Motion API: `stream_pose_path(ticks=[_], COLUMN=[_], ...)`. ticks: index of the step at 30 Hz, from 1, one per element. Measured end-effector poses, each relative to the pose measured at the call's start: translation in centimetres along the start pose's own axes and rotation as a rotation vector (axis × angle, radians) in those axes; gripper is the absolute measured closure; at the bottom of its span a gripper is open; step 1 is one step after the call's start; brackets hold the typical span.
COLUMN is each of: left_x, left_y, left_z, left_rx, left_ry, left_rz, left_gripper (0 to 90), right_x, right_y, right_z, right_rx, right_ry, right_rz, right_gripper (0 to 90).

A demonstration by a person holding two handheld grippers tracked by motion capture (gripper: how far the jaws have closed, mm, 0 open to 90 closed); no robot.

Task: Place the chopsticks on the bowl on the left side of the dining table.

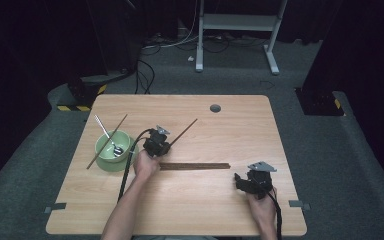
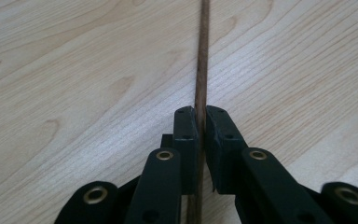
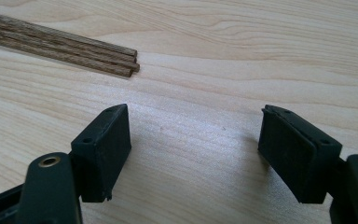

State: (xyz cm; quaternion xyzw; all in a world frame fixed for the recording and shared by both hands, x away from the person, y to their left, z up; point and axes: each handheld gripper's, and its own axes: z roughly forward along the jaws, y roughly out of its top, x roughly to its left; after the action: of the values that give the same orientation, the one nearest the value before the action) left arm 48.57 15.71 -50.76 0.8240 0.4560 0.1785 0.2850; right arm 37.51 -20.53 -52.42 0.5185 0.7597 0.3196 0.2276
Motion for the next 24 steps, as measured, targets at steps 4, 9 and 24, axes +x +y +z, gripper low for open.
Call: stream_pose_path(ticks=[4,9,24], left_x=[0.21,0.29,0.33], left_y=[-0.14,-0.16,-0.33], left_z=[-0.08,-0.09,-0.1], left_rx=[-0.001,-0.002,-0.016], left_ry=[-0.004,-0.007,-0.021], left_rz=[0.0,0.002,-0.017], left_gripper=[82.9,83.1,83.8], right_x=[0.0,0.0,0.0], right_y=[0.0,0.0,0.0], right_z=[0.0,0.0,0.0], right_rx=[0.0,0.0,0.0], right_ry=[0.0,0.0,0.0], right_rz=[0.0,0.0,0.0], right_gripper=[24.7,24.7,24.7])
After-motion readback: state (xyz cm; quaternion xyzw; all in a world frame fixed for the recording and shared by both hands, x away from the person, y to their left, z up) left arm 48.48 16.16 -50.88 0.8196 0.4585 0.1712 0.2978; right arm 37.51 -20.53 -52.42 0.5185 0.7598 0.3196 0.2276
